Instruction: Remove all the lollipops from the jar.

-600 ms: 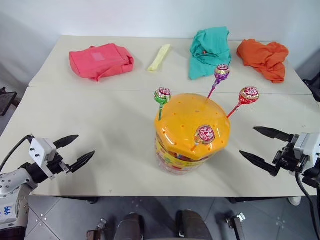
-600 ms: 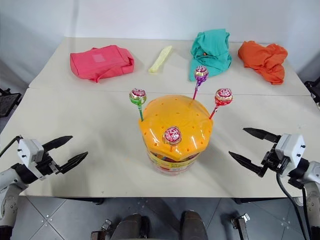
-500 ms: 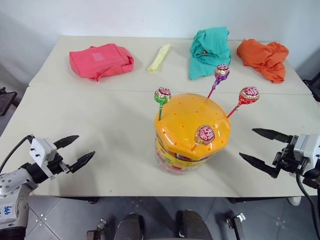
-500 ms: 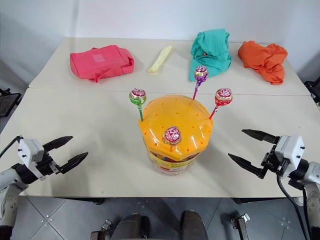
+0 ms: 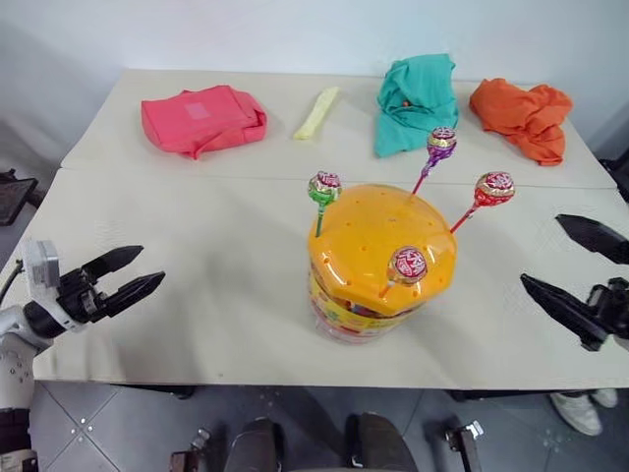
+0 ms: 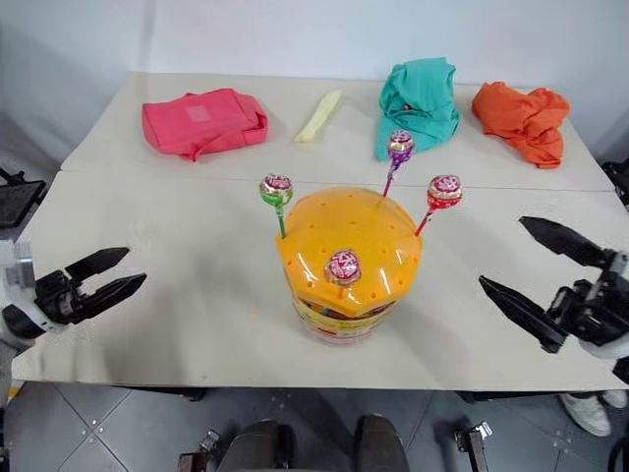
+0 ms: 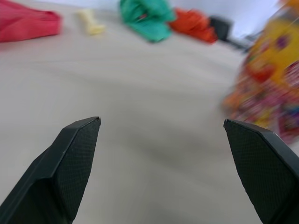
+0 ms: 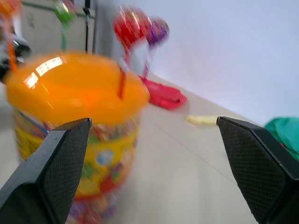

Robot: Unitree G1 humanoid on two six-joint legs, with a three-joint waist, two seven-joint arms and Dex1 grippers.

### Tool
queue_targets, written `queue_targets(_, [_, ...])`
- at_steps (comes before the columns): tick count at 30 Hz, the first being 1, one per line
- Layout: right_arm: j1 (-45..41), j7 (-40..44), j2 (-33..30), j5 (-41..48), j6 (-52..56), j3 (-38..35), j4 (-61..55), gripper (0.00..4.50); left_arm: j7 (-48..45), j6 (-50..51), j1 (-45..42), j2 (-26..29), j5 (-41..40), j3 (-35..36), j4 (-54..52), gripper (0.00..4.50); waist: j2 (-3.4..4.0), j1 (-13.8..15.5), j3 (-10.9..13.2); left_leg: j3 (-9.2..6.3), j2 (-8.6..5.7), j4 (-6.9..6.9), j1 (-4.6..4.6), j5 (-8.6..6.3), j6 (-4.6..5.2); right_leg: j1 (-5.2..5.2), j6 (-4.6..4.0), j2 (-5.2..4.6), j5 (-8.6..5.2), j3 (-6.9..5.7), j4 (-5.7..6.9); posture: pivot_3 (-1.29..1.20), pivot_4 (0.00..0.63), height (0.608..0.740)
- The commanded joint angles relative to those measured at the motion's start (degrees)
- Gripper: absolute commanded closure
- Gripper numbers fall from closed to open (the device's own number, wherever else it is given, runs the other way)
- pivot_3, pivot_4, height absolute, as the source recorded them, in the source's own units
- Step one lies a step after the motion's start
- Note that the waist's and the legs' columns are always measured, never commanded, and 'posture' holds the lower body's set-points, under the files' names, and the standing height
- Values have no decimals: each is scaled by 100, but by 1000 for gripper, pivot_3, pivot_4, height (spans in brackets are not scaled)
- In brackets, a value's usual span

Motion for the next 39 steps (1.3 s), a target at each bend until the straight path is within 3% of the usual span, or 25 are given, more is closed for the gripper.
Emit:
queue_targets(1, [487,66,204,504,43,-538,-717,0,-215,1015,-913,151,-933,-276,-829,19,-4,82,-2,-10,0,3,-4,0,0,3,0,0,0,0,0,0,150,740])
queue_targets(8, [896,535,198,262,-137,-934,-598,0,-602,1253,-2214,-115,-897,-1243,-1496,19,-5,116,-5,-4,-7,20,5,-2,3,22,2,17,1,6,-9,0,150,740])
queue_targets(14, [1103,853,-312,525,240,-1693,-271,0,-636,1204,-3141,-667,-700,-1948,-1496,19,-5,130,-5,-2,-8,30,0,-3,3,23,2,21,1,10,-14,0,150,740])
queue_targets(21, [1488,871,17,375,284,-1674,-548,0,-494,987,-3768,-1485,-263,-2521,-1187,19,-4,148,-5,-10,-9,36,-4,-4,5,30,3,22,1,7,-20,0,150,740])
queue_targets(29, [1740,714,519,311,194,-1397,-1065,0,-335,809,-3989,-2012,22,-2681,-985,2472,-4,142,-5,-22,-7,38,-3,-3,4,32,3,26,1,2,-16,0,150,740])
queue_targets(35, [1675,676,641,316,120,-1121,-1197,0,-181,1354,-4102,-2050,-738,-2092,-887,4278,-4,136,-5,-22,-7,41,-4,-3,4,34,3,25,1,3,-17,0,150,740])
queue_targets(36, [1648,668,641,329,111,-1084,-1207,0,-142,1457,-4126,-2057,-865,-1998,-872,4474,-4,135,-5,-24,-6,42,-4,-3,5,34,3,24,1,3,-17,0,150,740])
queue_targets(39, [1470,581,631,358,48,-860,-1285,0,220,2009,-4282,-2005,-1427,-1508,-469,4474,-4,136,-5,-27,-6,47,-4,-3,5,39,3,23,1,2,-17,0,150,740])
